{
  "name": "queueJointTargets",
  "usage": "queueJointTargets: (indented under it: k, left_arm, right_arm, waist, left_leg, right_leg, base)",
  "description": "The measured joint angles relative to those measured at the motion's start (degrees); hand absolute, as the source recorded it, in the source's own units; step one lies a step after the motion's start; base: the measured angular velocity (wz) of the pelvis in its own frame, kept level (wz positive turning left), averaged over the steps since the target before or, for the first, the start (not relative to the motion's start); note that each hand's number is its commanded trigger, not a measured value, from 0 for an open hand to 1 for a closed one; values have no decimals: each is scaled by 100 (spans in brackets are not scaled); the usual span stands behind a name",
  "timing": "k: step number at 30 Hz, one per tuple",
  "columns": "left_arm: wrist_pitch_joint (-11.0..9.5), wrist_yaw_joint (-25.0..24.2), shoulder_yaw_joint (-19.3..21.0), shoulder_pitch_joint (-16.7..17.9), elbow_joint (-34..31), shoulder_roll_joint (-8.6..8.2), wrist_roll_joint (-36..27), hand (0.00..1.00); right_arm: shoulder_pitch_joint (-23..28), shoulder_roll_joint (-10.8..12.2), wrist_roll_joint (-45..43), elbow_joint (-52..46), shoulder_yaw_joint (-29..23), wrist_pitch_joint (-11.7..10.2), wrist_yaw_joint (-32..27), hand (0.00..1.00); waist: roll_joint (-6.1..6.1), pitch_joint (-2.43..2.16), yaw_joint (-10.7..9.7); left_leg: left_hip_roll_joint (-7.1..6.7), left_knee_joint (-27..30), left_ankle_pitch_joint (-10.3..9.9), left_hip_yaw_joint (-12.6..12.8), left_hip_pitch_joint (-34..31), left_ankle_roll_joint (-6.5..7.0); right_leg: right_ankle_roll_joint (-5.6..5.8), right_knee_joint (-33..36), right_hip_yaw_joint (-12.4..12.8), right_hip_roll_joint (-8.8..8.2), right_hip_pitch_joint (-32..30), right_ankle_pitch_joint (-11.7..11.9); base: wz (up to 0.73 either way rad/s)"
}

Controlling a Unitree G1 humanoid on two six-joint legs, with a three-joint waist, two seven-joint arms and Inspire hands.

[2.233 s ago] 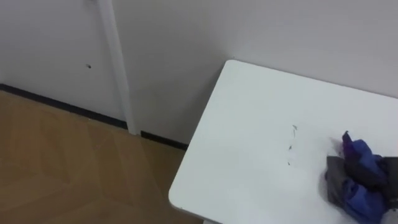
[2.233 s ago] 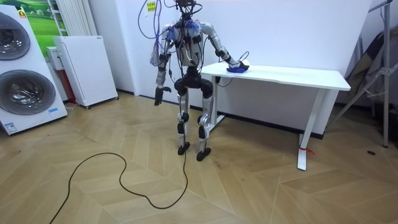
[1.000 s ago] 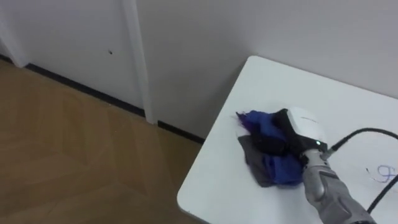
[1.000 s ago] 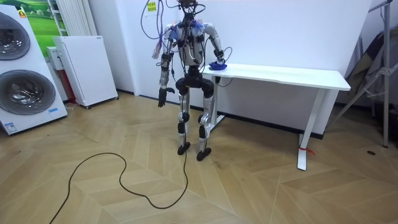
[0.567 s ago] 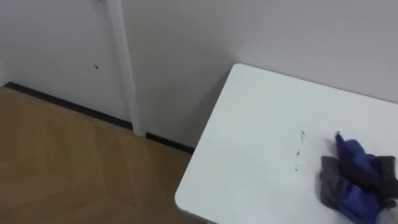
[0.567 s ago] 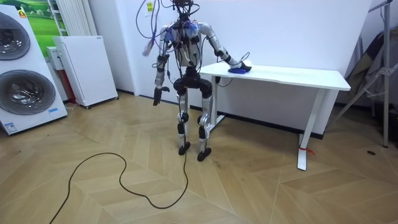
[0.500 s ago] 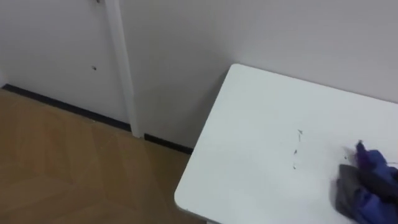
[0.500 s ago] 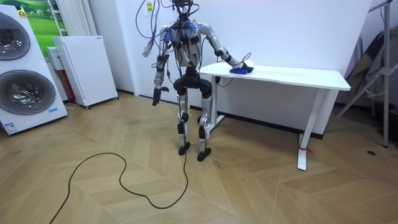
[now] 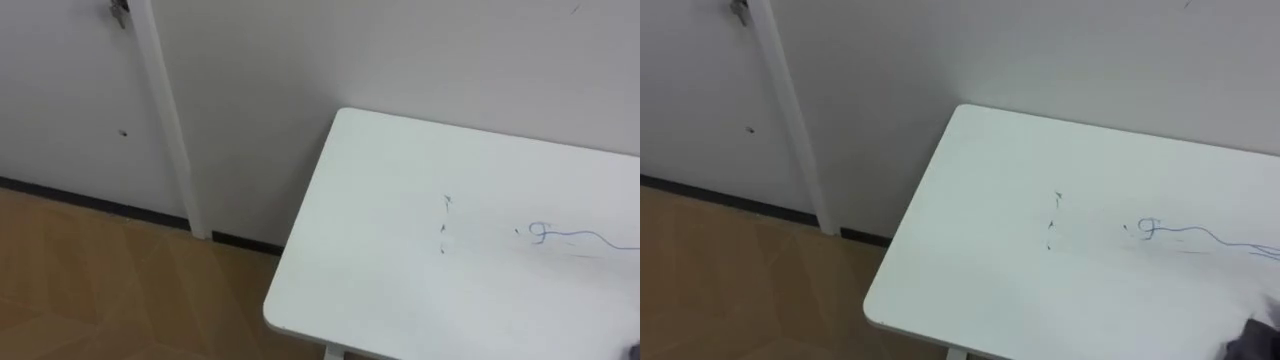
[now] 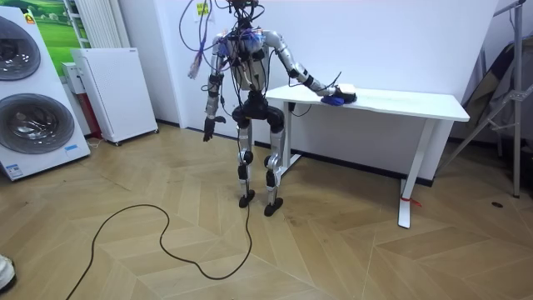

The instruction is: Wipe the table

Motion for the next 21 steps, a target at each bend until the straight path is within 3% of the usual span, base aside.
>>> queueJointTargets:
  k: [2,4,5,6,8,11,14,18,21]
  left_arm:
    - [1,-5,-155,-44,11,-70,-14,0]
    - [11,-14,-366,-165,55,-81,-4,0]
    - [1,-17,-571,-278,55,-82,33,0]
    - [-11,-20,-648,-331,55,-87,32,0]
    - [-76,-59,-841,-474,22,-101,45,0]
    - [-14,-102,-1030,-466,0,-99,41,0]
    - [81,-113,-1125,-292,4,-125,29,0]
    - [82,-114,-1124,-172,1,-156,-39,0]
    - [49,-115,-1112,-295,10,-154,-107,0]
  right_arm:
    - [-139,101,-571,-553,465,294,131,100]
    - [-257,244,-1082,-1113,1041,401,317,100]
    - [-325,298,-1547,-1583,1422,384,473,100]
    - [-408,360,-1728,-1743,1582,360,527,100]
    - [-905,694,-2358,-2021,2114,348,709,100]
    - [-1165,959,-2736,-2498,2589,182,939,100]
    - [-1393,1208,-2875,-2519,2832,133,1053,100]
    - [-1425,1234,-2611,-2452,2829,30,1018,100]
    - [-1306,1235,-2067,-2057,2785,-250,647,100]
  waist:
    - [30,20,147]
    - [34,28,267]
    - [39,78,342]
    - [41,83,381]
    - [55,196,594]
    - [140,194,864]
    - [184,160,954]
    - [191,135,929]
    - [215,145,714]
  left_leg:
    - [42,-22,4,41,-70,-11]
    - [47,-35,15,27,-130,-32]
    - [48,12,13,-51,-198,-40]
    - [55,32,11,-61,-248,-47]
    - [65,42,16,-88,-286,-73]
    - [42,26,19,-161,-304,-82]
    - [38,7,25,-168,-348,-85]
    - [66,-18,26,-95,-335,-85]
    - [73,3,25,157,-280,-84]
  right_leg:
    - [-35,89,12,16,-179,24]
    - [-66,125,-9,47,-259,65]
    - [-70,180,-78,47,-325,63]
    - [-76,183,-104,51,-363,65]
    - [-95,149,-164,72,-403,60]
    - [-87,148,-254,45,-456,-1]
    - [-83,165,-291,37,-459,-3]
    - [-83,162,-243,32,-461,-2]
    - [-36,324,-241,-66,-461,-29]
  base:
    - [-47]
    - [-35]
    - [-16]
    - [5]
    - [19]
    - [22]
    - [22]
    - [4]
    - [2]
